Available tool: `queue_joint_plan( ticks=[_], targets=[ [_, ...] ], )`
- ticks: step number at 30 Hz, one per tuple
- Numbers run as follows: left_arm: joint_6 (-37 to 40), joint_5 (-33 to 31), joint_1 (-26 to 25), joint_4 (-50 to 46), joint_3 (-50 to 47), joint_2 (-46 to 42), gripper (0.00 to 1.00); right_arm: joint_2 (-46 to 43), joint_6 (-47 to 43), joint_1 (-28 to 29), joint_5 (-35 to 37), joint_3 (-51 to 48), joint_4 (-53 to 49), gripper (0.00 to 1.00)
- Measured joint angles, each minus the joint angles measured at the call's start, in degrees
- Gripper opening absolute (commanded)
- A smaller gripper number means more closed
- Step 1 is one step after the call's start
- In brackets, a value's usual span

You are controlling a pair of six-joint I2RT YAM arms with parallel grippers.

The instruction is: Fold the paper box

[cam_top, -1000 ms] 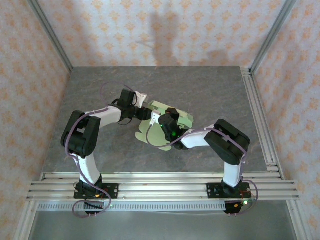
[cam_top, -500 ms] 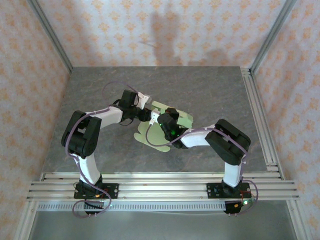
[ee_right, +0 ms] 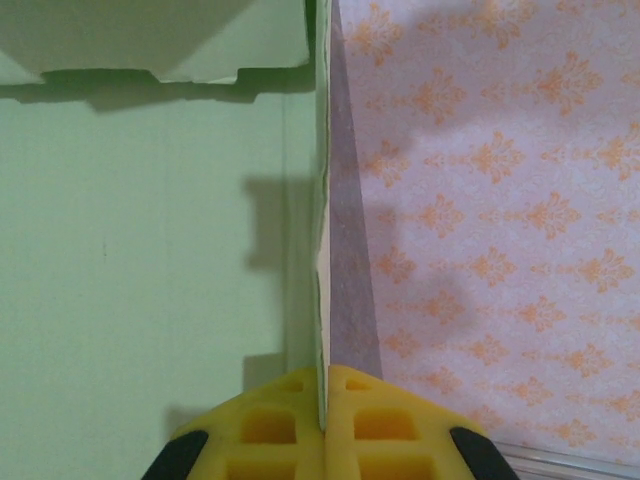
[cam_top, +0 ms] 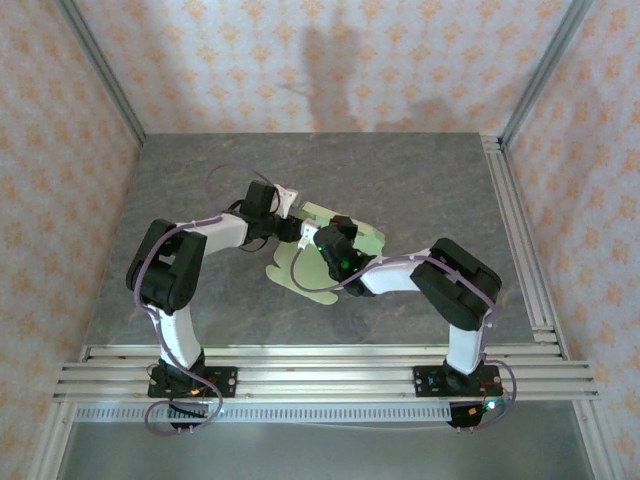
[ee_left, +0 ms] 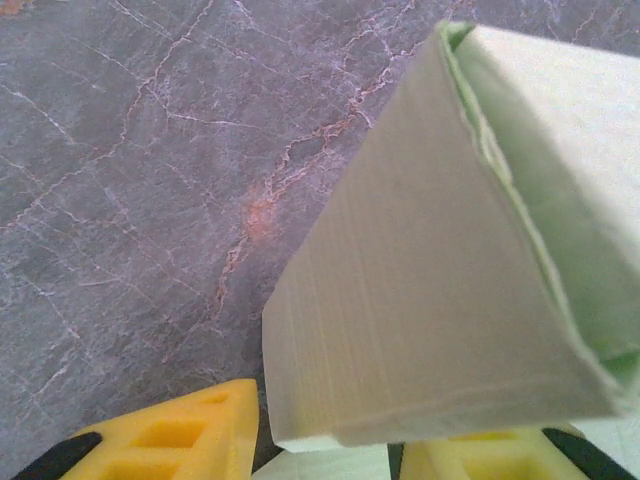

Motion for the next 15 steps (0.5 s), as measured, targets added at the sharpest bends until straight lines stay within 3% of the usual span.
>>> queue_joint_plan(
  ticks=[15],
  targets=[
    [-2.7,-3.8,-2.2,1.9,0.5,0.7,0.21,0.0,1.0,0.0,0.3,0.6,-1.2,0.0]
  ],
)
